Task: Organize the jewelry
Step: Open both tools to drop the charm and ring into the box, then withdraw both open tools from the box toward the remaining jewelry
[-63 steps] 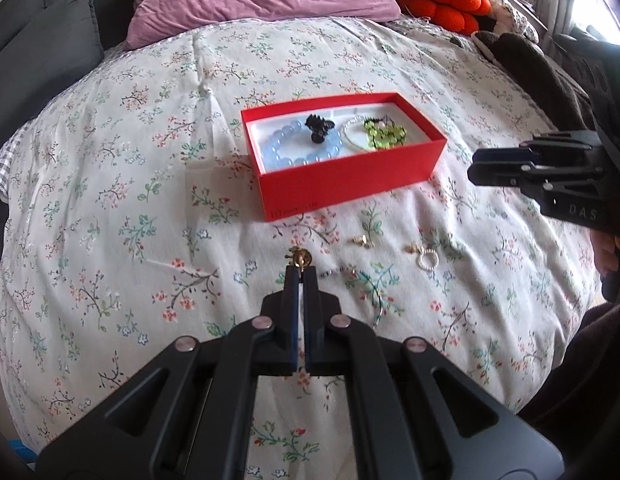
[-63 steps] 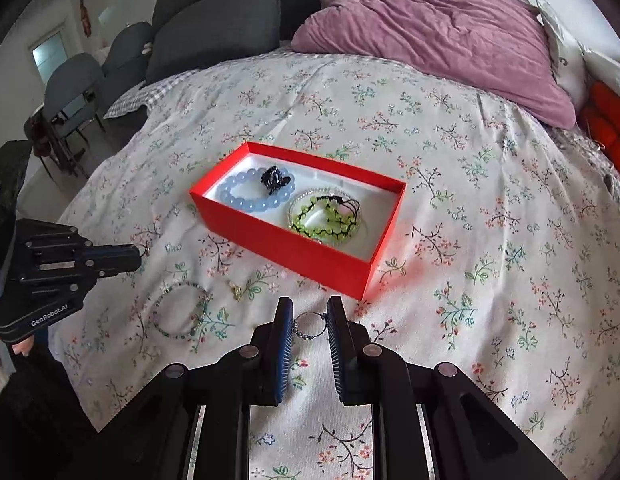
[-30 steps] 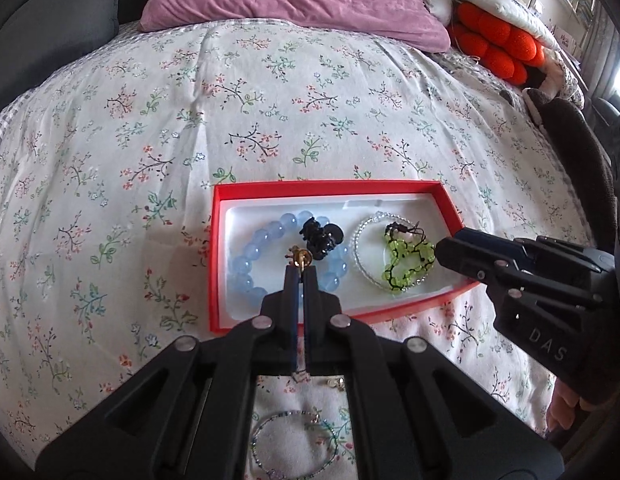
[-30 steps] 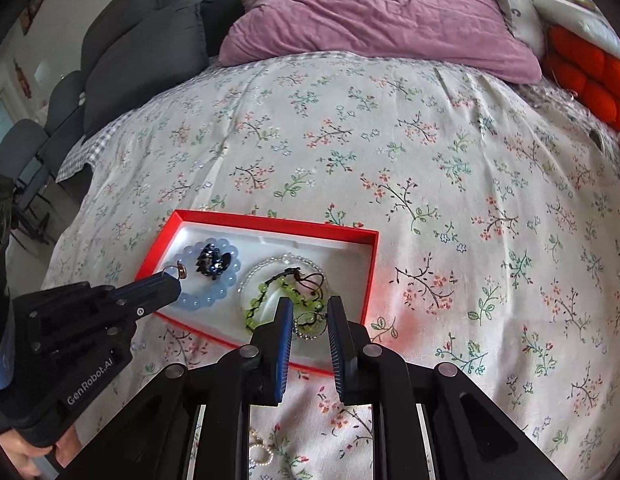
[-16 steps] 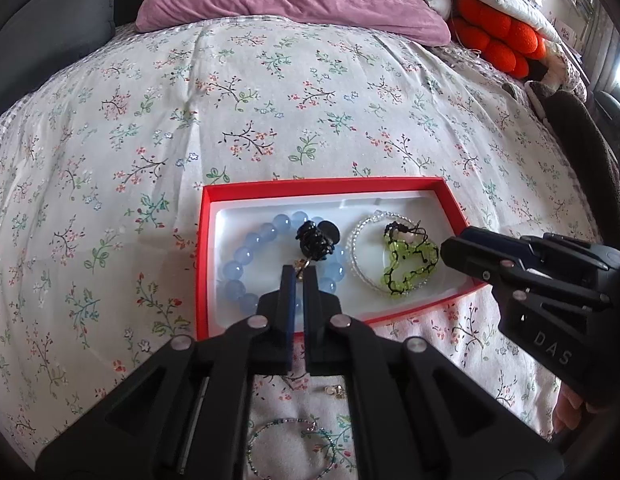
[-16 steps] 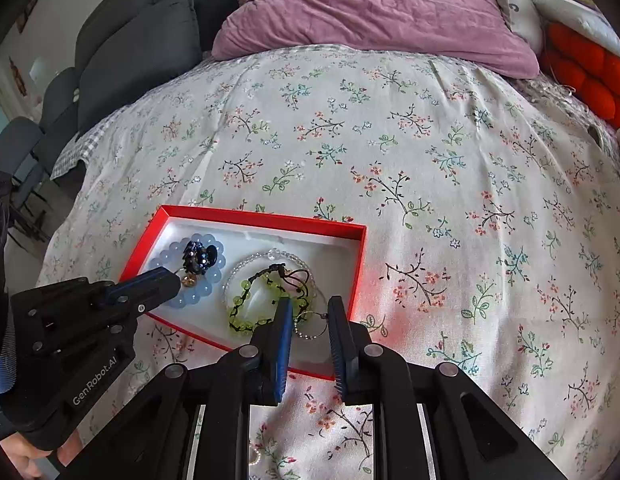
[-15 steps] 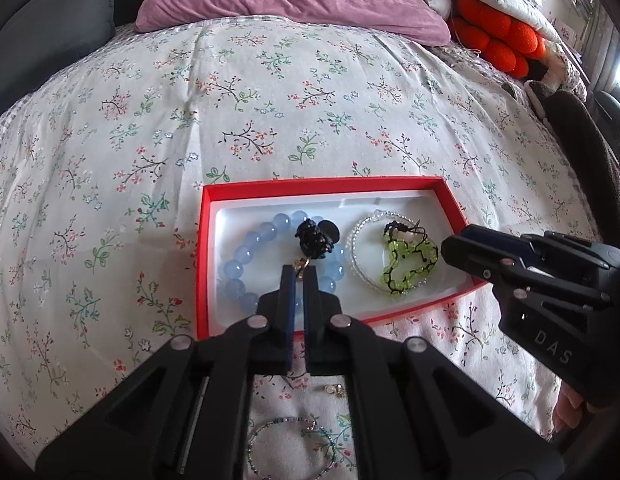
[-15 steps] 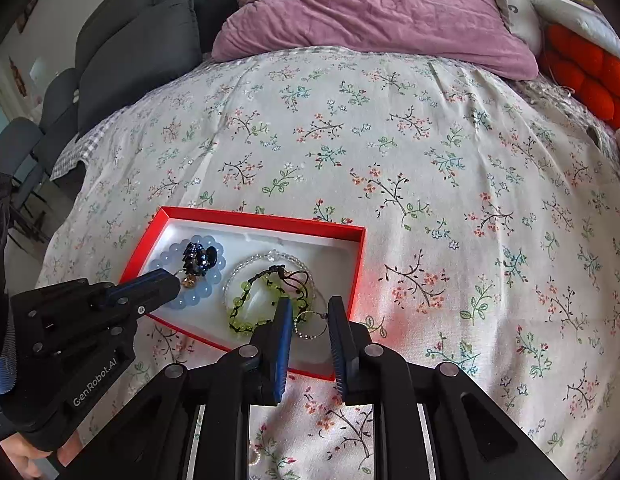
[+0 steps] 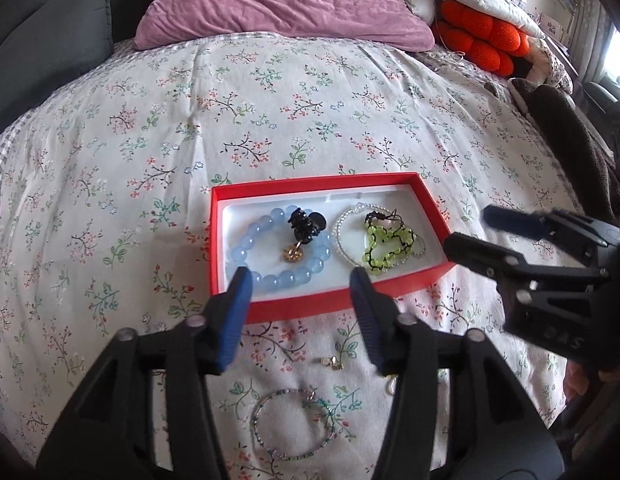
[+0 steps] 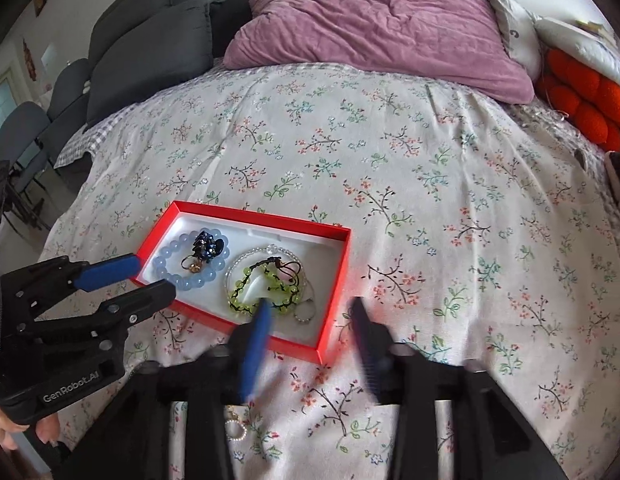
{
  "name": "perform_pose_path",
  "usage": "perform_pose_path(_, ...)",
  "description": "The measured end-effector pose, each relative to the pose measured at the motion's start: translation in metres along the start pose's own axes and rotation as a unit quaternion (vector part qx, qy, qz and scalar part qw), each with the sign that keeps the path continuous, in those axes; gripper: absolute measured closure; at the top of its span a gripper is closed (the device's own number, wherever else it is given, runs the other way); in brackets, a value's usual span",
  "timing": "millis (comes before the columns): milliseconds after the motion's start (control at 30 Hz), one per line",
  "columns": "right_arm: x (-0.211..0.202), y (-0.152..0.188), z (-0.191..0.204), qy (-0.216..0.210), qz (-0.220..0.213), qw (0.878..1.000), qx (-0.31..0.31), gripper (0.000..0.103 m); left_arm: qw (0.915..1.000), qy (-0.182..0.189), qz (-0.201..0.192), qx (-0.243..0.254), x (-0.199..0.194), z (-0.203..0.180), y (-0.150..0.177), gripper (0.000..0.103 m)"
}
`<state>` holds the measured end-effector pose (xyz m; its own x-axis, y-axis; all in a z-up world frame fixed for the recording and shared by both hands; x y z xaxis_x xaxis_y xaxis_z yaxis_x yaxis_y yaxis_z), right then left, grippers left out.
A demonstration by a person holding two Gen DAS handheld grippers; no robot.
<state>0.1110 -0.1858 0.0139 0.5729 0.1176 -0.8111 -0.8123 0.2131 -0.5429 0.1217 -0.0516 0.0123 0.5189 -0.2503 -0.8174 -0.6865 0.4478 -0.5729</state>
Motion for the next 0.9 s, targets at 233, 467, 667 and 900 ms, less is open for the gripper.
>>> perform_pose_path(233, -0.020, 0.008, -0.007, 0.001, -0.015, 1.000, -0.001, 0.025, 0.9998, -0.016, 0.008, -0.005, -0.014, 0.002, 0.015, 0.020)
perform_pose_path(467, -0.023, 0.026, -0.008, 0.036, -0.011, 0.999, -0.025, 0.013, 0.9989, -0.042, 0.018, 0.000, -0.019, 0.003, 0.034, 0.001)
perform_pose_path(667, -0.022, 0.042, -0.013, 0.042, 0.001, 0.999, -0.022, 0.000, 0.9984, -0.050, 0.024, -0.003, -0.024, 0.006, 0.051, 0.001)
perform_pose_path(900, -0.019, 0.062, -0.014, 0.052, 0.022, 0.997, -0.049, 0.000, 0.9978, -0.051, 0.042, 0.001, -0.026, 0.011, 0.079, 0.001)
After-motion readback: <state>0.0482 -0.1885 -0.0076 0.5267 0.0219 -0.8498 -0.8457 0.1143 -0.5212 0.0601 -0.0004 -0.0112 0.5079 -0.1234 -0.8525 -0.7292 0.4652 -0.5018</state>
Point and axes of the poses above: each gripper's, at about its wrist camera, not at the fingertips, and x roughly the way its jaws point, z to its left, y to its underside, the point moved 2 cm from there along x, roughly the way its jaws point, and after that the axes turned 13 degrees about x, right-handed, at the moved point
